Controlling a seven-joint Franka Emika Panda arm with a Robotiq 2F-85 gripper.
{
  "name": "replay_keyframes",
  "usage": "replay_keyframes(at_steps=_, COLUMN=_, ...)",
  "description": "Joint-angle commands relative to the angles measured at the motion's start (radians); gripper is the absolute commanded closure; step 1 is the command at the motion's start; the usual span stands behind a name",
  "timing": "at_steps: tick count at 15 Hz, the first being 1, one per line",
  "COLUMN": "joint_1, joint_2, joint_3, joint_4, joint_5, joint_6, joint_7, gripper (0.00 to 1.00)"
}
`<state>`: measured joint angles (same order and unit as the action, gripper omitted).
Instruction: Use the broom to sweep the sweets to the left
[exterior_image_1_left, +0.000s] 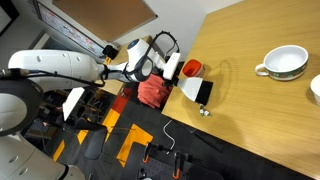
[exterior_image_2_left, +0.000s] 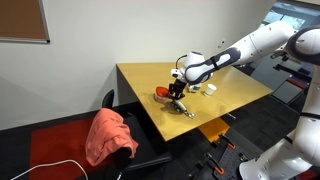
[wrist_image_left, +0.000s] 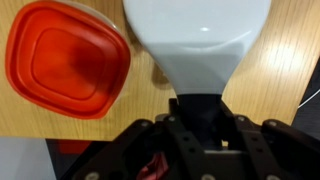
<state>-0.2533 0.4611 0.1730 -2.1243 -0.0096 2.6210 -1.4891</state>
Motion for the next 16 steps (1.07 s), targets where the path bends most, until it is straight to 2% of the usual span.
replay_keyframes(at_steps=1, joint_1=0.042, joint_2=-0.015, joint_3=-0.013, joint_4=0.023, joint_5=0.004, joint_6=-0.030, joint_7=-0.003, gripper=0.87)
replay_keyframes(at_steps=7, joint_1=0.168, joint_2=-0.152, joint_3=-0.161, joint_4=-0.036, joint_5=-0.205, joint_6=-0.079, joint_7=0.185, gripper=0.87)
replay_keyframes(at_steps=10, joint_1=0.207, joint_2=-0.228, joint_3=-0.216, joint_4=-0.039, joint_5=-0.345, joint_6=-0.167, joint_7=0.282, gripper=0.87)
replay_keyframes(at_steps=16, joint_1=0.184, joint_2=-0.278, joint_3=-0.265, joint_4=-0.028, joint_5=-0.505, joint_6=-0.321, joint_7=0.434, gripper=0.87)
